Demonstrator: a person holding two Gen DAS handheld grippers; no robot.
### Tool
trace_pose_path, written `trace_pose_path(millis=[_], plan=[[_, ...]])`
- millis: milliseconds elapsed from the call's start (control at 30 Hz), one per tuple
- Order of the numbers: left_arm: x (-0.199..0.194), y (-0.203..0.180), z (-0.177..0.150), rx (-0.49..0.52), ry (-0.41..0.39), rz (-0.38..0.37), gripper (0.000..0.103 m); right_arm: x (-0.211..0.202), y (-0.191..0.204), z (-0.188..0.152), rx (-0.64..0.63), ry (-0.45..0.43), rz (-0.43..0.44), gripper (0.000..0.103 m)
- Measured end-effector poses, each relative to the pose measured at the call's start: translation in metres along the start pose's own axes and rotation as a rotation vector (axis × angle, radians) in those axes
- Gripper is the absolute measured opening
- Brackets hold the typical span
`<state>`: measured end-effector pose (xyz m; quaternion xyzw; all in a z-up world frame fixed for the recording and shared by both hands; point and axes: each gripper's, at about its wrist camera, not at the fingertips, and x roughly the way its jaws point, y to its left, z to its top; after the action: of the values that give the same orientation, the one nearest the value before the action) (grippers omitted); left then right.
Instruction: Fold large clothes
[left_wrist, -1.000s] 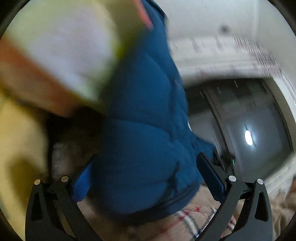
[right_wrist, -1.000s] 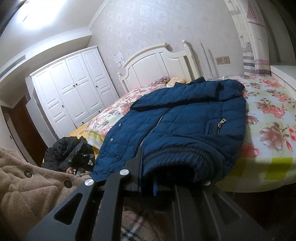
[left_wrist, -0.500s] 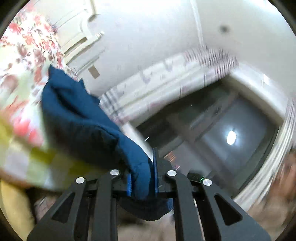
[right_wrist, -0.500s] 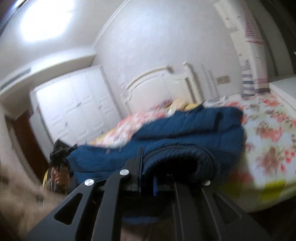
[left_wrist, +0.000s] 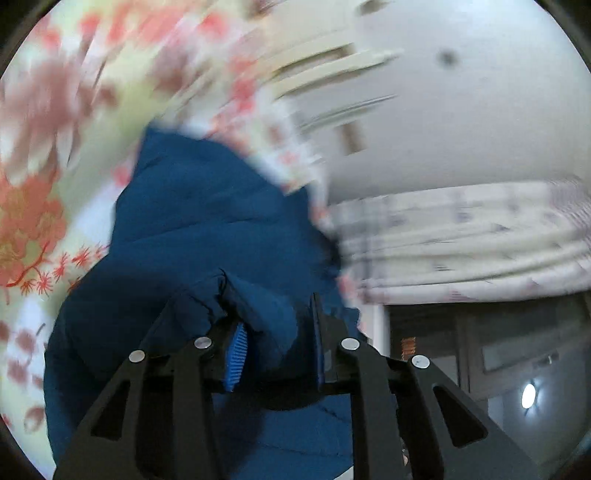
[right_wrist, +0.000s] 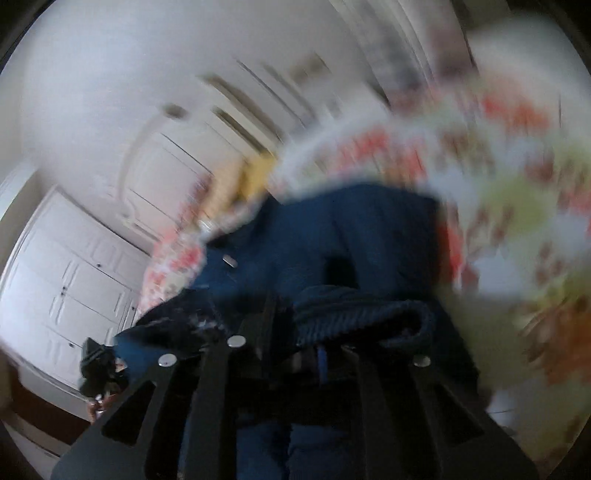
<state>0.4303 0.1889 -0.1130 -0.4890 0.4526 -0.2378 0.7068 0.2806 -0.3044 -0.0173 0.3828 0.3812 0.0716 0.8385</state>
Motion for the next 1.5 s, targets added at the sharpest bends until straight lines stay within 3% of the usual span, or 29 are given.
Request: trace_pose_path(millis=[33,67,133,200,233,267,333,367,400,500,567,633,733,767,867,967,1067,1133,1233,1367,1433,1500], plan=[[0.0,0.008,0.001,-0.016,0.016,-0.054,0.013,0.002,-0.008,-0.001,0.018,0.001,0.031,0.019],[-0.004,0.012,0.004,-0.017,0.032,-0.11,0.013,-0.001,-0.018,0.001,0.037,-0.014,0.132,0.023],[-0.01,0.014,0.013,-0.01,0.088,-0.221,0.013,-0.005,-0.028,0.004,0.054,-0.012,0.27,0.042],[-0.013,0.021,0.028,-0.061,0.128,-0.282,0.013,-0.01,-0.036,0.014,0.069,-0.022,0.345,0.098],[-0.01,0.025,0.035,-0.098,0.149,-0.281,0.013,-0.017,-0.039,0.02,0.087,-0.069,0.358,0.101],[-0.004,0.03,0.042,-0.149,0.175,-0.291,0.013,-0.024,-0.044,0.027,0.132,-0.122,0.403,0.101],[-0.002,0.037,0.043,-0.238,0.21,-0.332,0.013,-0.029,-0.066,0.044,0.319,-0.178,0.59,0.101],[-0.001,0.038,0.043,-0.277,0.219,-0.34,0.013,-0.031,-0.071,0.05,0.362,-0.203,0.612,0.101],[0.001,0.037,0.044,-0.282,0.224,-0.323,0.013,-0.035,-0.072,0.056,0.346,-0.226,0.581,0.101],[-0.007,0.018,0.03,-0.16,0.289,-0.189,0.013,-0.049,-0.062,0.064,0.133,-0.229,0.293,0.101],[-0.026,0.013,0.018,-0.073,0.294,-0.17,0.013,-0.051,-0.056,0.055,-0.01,-0.174,0.22,0.101],[-0.049,0.004,0.009,0.037,0.26,-0.157,0.013,-0.05,-0.058,0.043,-0.079,-0.122,0.201,0.101],[-0.086,-0.011,-0.001,0.214,0.187,-0.239,0.013,-0.049,-0.071,0.02,-0.138,-0.052,0.172,0.101],[-0.093,-0.014,-0.002,0.263,0.148,-0.214,0.013,-0.044,-0.075,0.014,-0.144,-0.035,0.176,0.101],[-0.082,-0.02,0.0,0.319,0.1,-0.068,0.013,-0.026,-0.08,0.0,-0.157,-0.003,0.213,0.101],[-0.045,-0.03,-0.007,0.495,0.109,0.127,0.013,-0.022,-0.064,-0.004,-0.206,-0.012,0.254,0.095],[-0.024,-0.041,-0.022,0.703,0.116,0.238,0.013,-0.014,-0.048,-0.004,-0.284,0.018,0.185,0.087],[-0.017,-0.047,-0.027,0.795,0.116,0.277,0.013,-0.012,-0.038,-0.003,-0.335,0.033,0.148,0.087],[-0.005,-0.051,-0.018,0.847,0.142,0.304,0.013,-0.012,-0.028,0.002,-0.383,0.036,0.135,0.084],[0.009,-0.053,0.001,0.845,0.19,0.315,0.013,-0.012,-0.02,0.005,-0.416,0.043,0.109,0.071],[0.019,-0.06,0.004,0.87,0.208,0.323,0.013,-0.01,-0.017,0.004,-0.437,0.046,0.088,0.062],[0.028,-0.064,0.003,0.894,0.212,0.345,0.013,-0.012,-0.012,0.002,-0.46,0.033,0.057,0.038]])
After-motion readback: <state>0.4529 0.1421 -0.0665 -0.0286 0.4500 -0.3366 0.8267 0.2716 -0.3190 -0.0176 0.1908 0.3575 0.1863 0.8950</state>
